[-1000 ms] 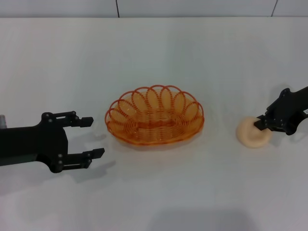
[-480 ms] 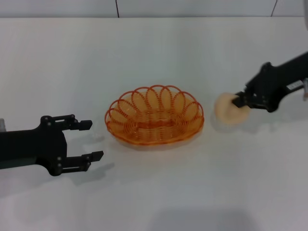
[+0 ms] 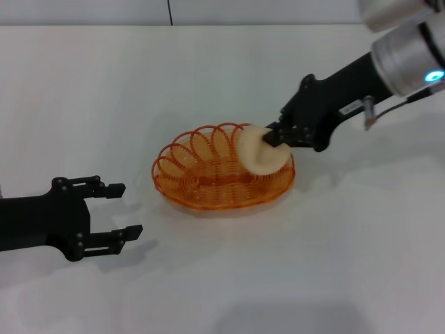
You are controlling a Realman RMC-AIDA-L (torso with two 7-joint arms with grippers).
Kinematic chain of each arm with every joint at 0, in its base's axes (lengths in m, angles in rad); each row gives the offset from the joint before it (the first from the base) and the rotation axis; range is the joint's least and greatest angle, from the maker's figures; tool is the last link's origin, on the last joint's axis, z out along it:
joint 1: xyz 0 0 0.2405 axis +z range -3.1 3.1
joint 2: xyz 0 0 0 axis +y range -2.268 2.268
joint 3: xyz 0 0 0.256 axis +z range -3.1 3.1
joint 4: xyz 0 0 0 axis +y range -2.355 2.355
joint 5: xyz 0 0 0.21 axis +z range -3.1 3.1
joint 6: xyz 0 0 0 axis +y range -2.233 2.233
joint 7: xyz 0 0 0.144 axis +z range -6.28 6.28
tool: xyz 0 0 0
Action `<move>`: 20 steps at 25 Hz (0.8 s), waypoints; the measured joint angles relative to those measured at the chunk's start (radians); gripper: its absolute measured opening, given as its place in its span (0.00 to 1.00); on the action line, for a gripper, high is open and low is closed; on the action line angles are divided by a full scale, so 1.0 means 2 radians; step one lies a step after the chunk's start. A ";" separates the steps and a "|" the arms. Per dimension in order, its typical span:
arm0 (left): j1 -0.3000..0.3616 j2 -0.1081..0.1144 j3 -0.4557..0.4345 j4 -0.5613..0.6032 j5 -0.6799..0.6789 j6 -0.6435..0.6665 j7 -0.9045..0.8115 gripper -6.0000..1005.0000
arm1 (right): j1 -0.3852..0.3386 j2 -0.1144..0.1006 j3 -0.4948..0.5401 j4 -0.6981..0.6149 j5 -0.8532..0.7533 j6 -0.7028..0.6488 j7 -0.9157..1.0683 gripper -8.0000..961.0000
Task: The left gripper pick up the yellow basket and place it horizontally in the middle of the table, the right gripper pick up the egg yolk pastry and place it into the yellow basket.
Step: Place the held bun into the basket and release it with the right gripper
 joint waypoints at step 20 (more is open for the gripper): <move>-0.006 0.000 0.001 0.009 0.012 -0.002 -0.012 0.72 | 0.007 0.002 -0.119 0.056 0.066 0.141 0.022 0.14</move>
